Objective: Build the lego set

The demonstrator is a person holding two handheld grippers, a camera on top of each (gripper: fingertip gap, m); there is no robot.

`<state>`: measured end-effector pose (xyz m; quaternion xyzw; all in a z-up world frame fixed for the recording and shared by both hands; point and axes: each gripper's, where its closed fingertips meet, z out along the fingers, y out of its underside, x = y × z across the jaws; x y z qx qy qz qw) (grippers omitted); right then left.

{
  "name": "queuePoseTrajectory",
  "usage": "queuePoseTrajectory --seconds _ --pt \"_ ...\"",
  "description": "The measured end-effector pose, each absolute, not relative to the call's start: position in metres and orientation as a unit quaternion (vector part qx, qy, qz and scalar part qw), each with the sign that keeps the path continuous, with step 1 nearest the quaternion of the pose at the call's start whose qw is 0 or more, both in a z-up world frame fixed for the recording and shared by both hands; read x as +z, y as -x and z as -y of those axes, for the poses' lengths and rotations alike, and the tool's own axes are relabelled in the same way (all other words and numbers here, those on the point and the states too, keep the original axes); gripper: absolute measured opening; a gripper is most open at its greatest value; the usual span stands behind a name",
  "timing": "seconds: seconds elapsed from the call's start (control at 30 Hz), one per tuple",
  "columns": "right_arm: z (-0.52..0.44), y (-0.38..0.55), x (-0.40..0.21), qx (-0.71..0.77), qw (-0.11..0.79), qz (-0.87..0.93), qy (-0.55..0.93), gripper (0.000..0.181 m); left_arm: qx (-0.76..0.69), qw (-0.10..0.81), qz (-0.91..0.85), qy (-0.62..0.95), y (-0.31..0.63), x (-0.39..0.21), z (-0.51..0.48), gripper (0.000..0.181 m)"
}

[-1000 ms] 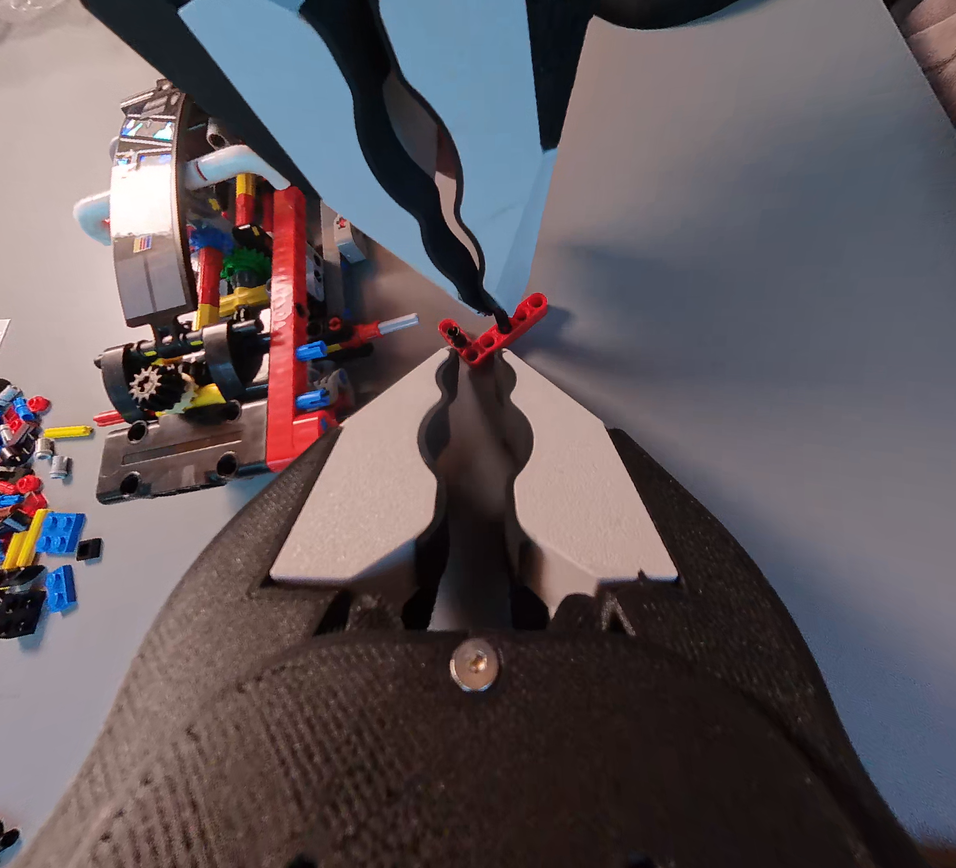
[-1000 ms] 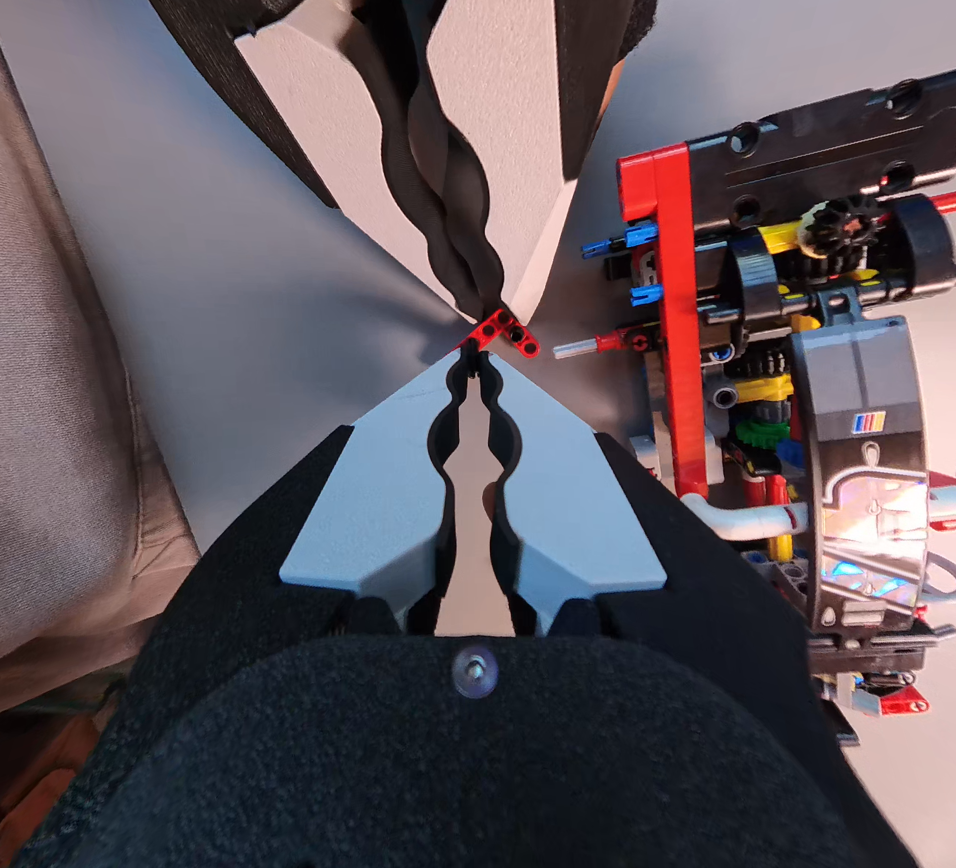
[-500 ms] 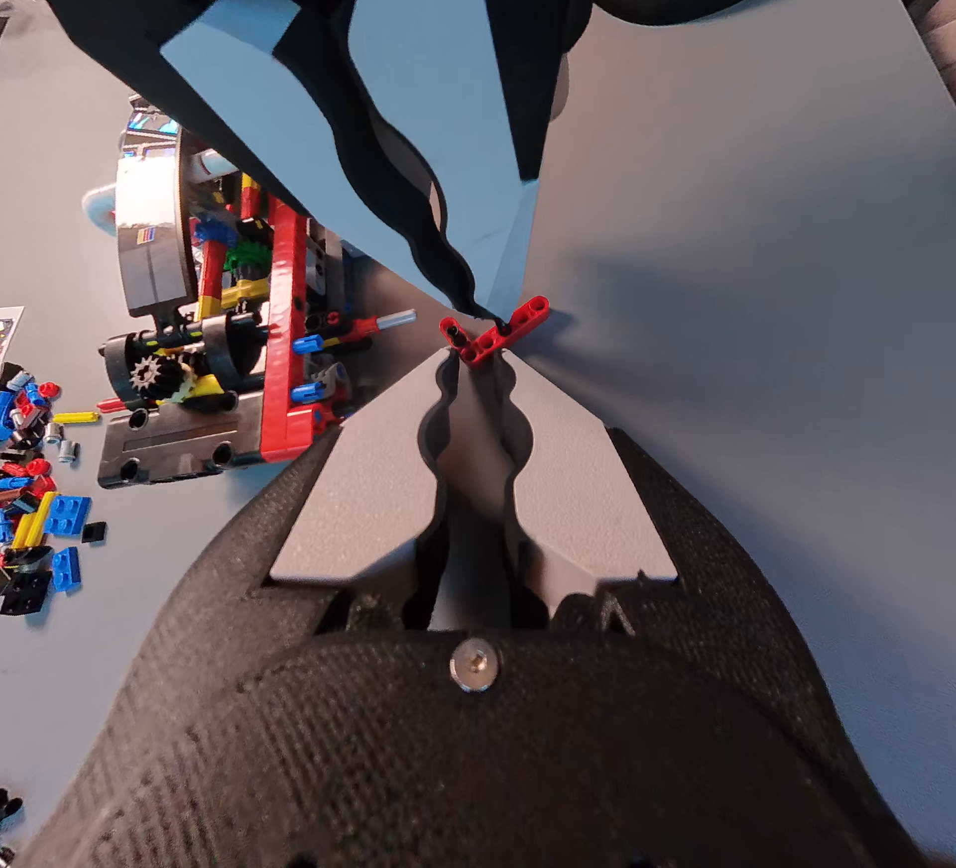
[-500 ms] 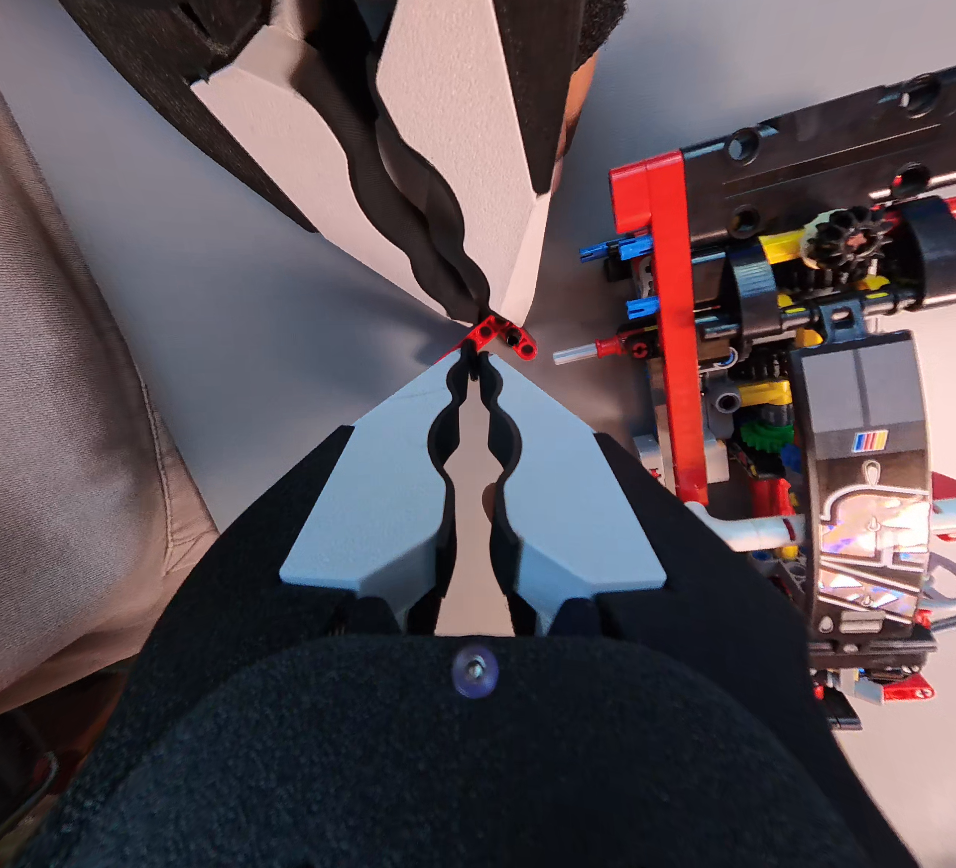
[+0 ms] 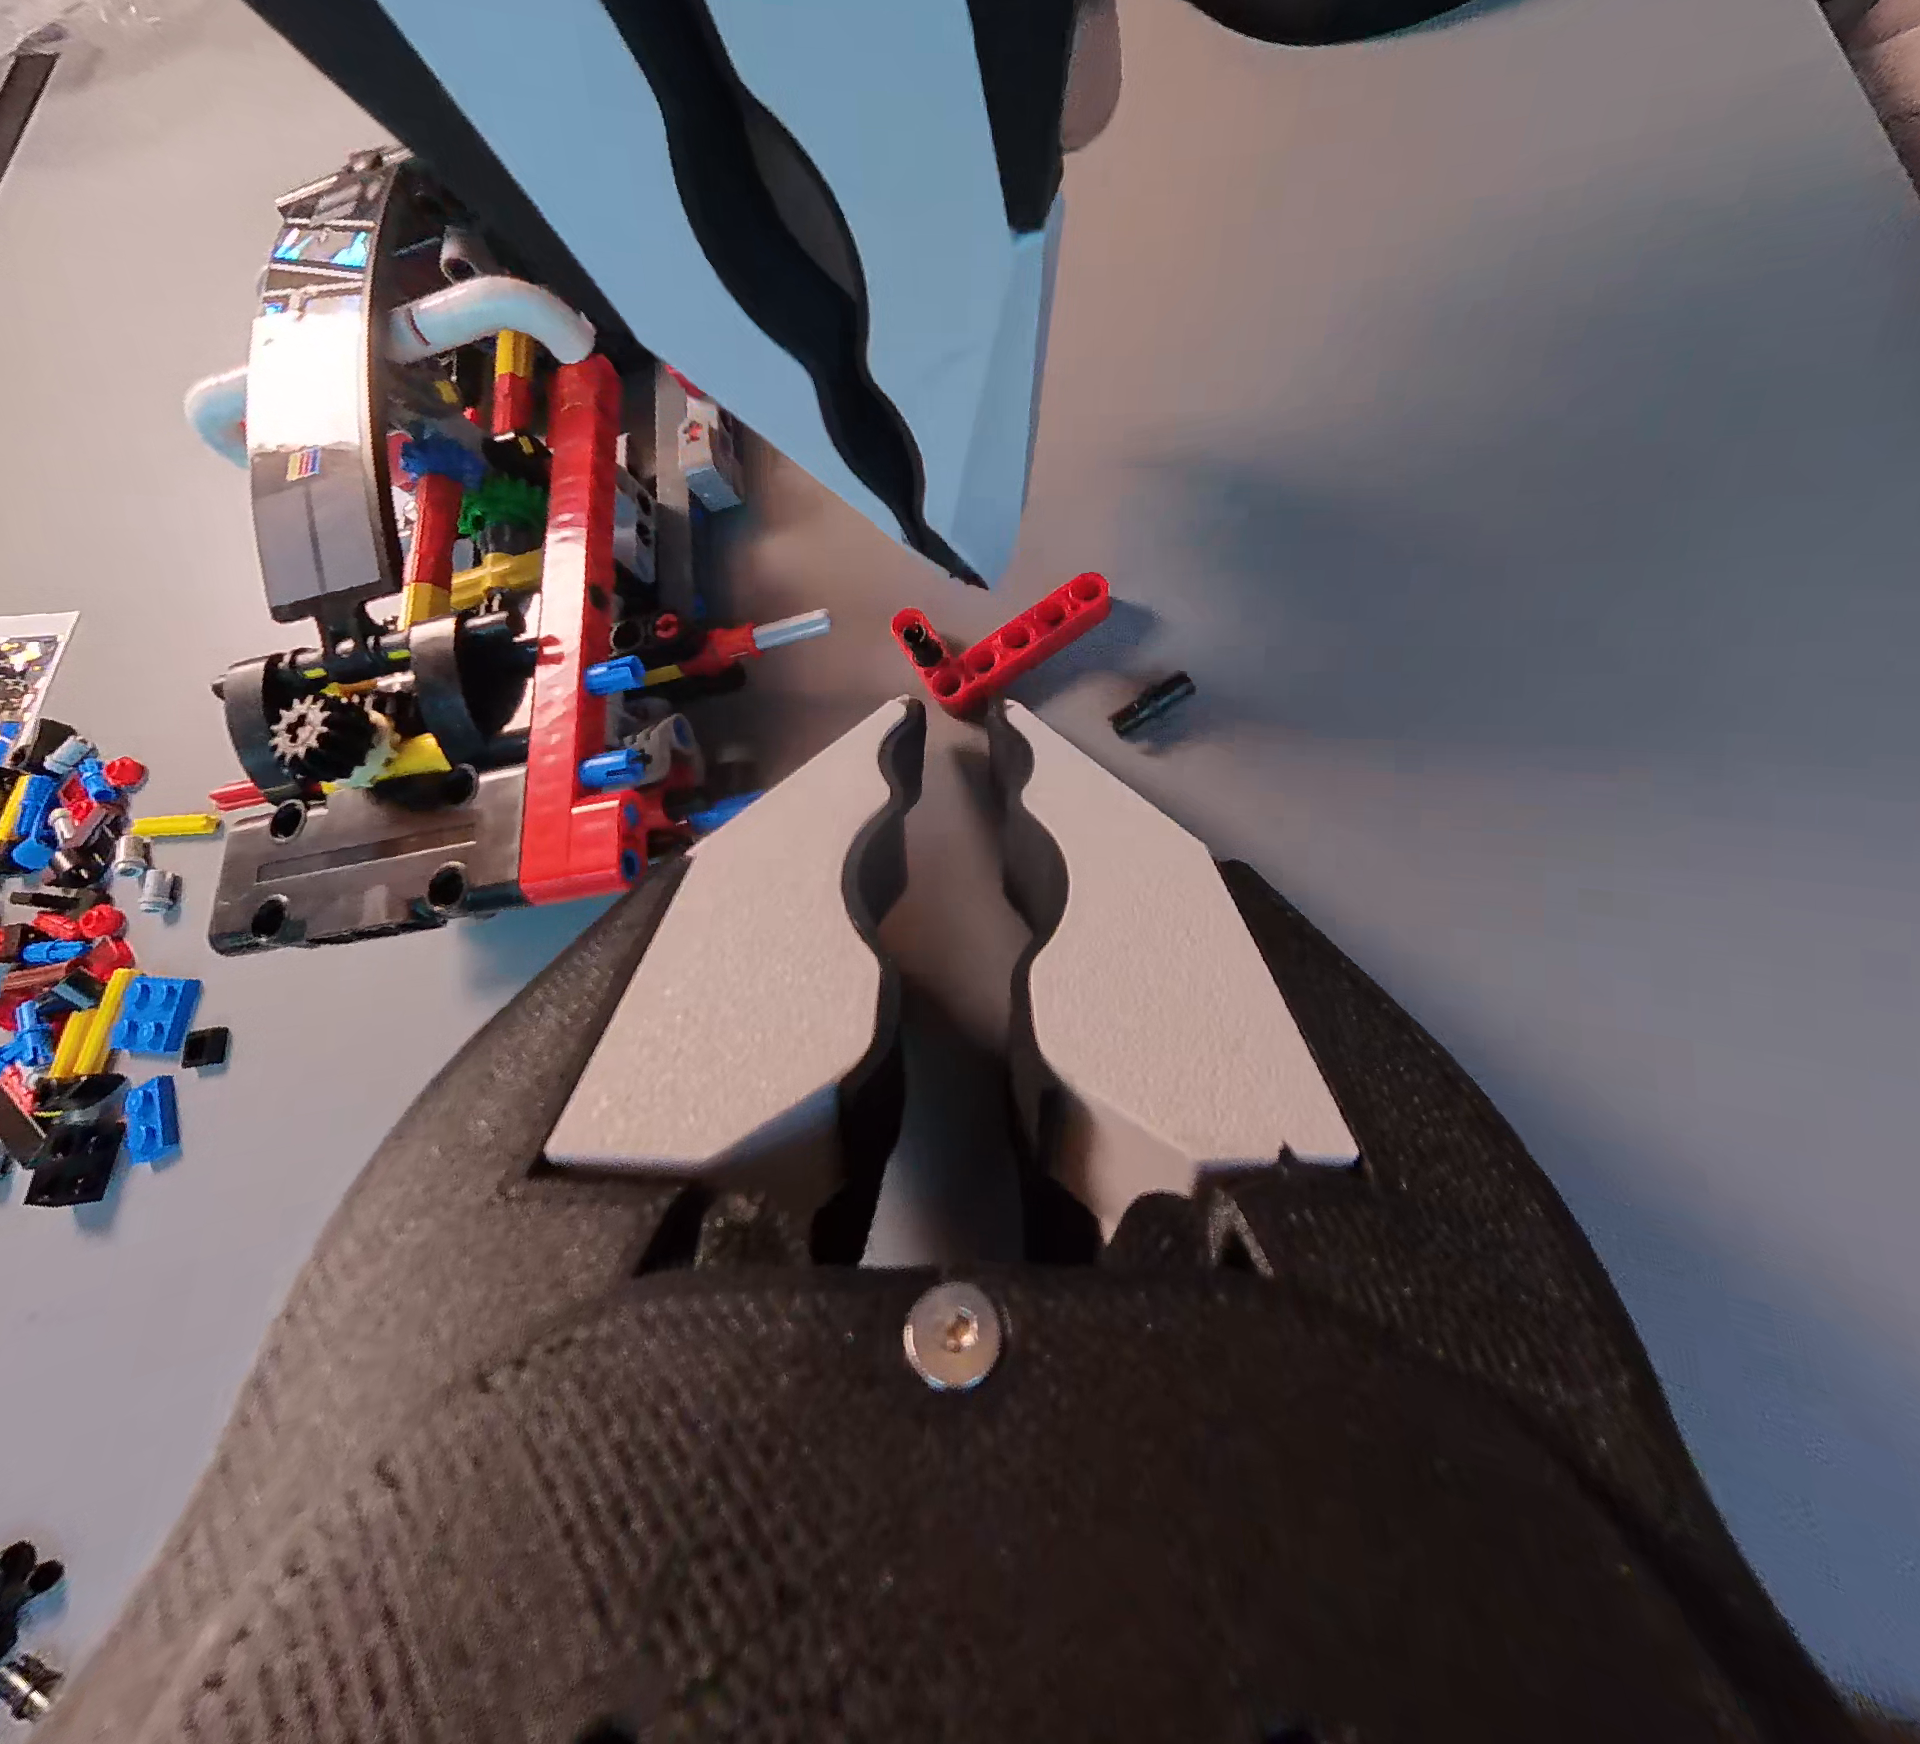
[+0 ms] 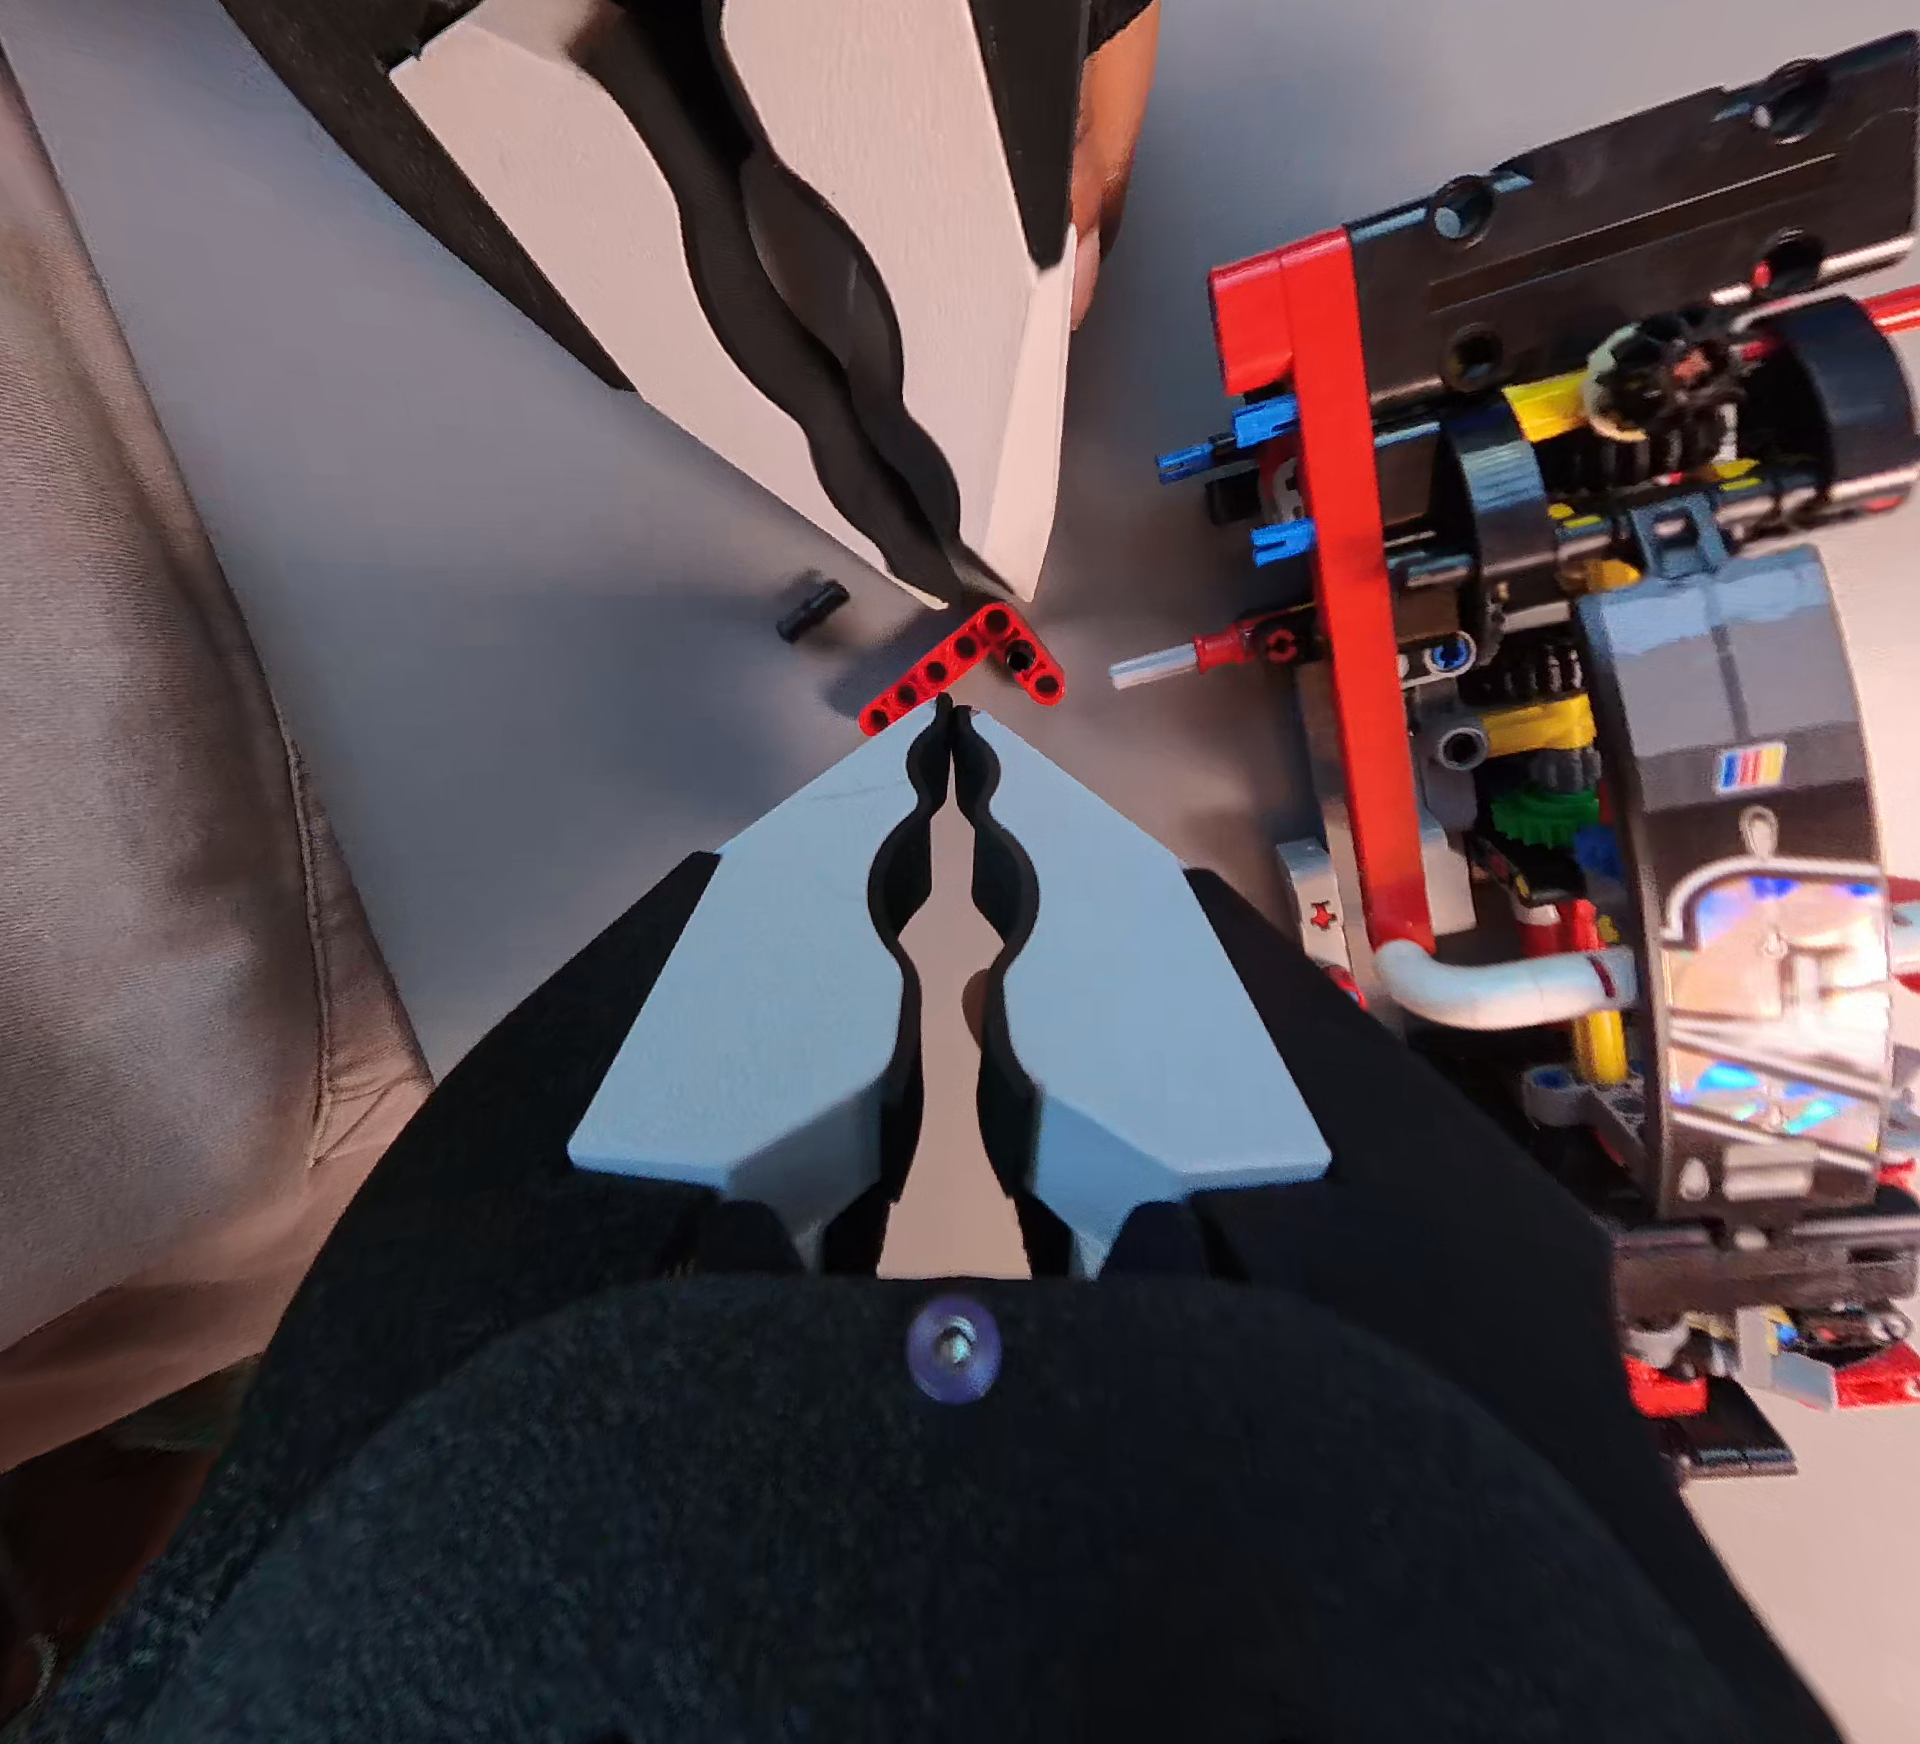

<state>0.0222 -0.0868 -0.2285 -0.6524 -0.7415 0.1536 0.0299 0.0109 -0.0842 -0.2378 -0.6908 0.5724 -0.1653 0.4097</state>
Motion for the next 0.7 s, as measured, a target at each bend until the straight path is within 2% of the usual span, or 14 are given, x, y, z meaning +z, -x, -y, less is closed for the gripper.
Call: queuePoseTrajectory --seconds 0.23,0.33,0.43,0.53,0.7 --pt "0.094 -0.016 -0.210 0.217 0.120 0.729 0.639 0.001 -0.179 0.404 -0.577 0.687 -0.004 -0.234 0.093 0.013" --pt "0.116 -0.019 -0.214 0.239 0.134 0.725 0.632 0.007 -0.233 0.401 -0.575 0.674 -0.003 -0.220 0.110 0.013" --pt "0.126 -0.028 -0.223 0.251 0.143 0.712 0.639 0.009 -0.301 0.349 -0.596 0.657 0.001 -0.217 0.138 0.020" --pt "0.129 -0.036 -0.224 0.273 0.146 0.690 0.655 0.009 -0.292 0.323 -0.613 0.659 0.005 -0.227 0.143 0.024" --pt "0.132 -0.042 -0.220 0.286 0.162 0.677 0.659 0.007 -0.301 0.265 -0.636 0.659 0.007 -0.238 0.160 0.018"
